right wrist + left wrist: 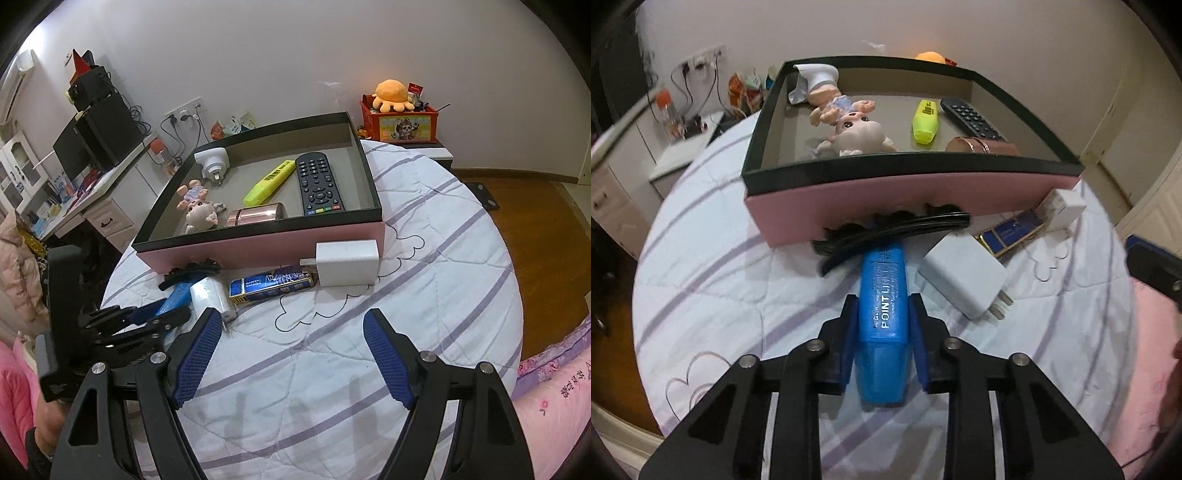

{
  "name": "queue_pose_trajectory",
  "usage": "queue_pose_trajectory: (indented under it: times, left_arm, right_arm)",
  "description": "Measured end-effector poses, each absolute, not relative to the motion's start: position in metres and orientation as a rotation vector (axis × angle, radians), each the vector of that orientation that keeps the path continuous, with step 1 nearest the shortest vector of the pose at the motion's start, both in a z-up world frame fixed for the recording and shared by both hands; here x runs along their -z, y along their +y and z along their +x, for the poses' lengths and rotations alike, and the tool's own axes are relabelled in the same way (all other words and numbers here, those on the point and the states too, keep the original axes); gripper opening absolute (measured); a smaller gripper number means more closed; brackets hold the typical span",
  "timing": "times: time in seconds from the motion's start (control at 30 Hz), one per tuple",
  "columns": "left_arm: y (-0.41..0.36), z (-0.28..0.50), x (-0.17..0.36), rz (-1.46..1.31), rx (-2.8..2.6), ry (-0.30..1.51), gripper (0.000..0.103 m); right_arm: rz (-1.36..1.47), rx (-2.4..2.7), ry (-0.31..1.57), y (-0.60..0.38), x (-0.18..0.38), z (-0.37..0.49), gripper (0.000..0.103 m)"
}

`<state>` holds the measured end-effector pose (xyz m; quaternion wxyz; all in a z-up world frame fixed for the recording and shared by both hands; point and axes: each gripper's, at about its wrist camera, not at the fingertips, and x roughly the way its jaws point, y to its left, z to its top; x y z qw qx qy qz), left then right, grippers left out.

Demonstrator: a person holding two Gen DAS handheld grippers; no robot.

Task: Organize rigid objects
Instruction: 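Lift the blue highlighter with the left tool and carry it over the box, then lower the blue highlighter into the box and open the left tool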

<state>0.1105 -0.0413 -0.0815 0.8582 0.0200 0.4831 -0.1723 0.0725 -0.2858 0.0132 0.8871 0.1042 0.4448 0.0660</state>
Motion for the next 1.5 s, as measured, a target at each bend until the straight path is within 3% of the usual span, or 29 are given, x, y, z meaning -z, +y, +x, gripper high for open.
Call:
queue_pose_trajectory:
  times: [0.67, 1.07, 1.5]
  left_arm:
    - [-0.045, 0.063, 0.025, -0.010, 0.386, 0.899, 0.026]
    - [-0.022, 0.133, -0.001, -0.045, 0.269, 0.822, 0.026]
    - [-0.012, 0.211, 0.034, -0.092, 0.203, 0.885, 0.026]
  right_arm:
    - [0.228, -0.134, 0.900, -0.291, -0.022, 0.064, 0.080]
    - [0.203, -0.176, 0.887, -0.279, -0.028, 0.080, 0.080]
    - [0.207, -0.163, 0.929, -0.283, -0.011, 0.122, 0.080]
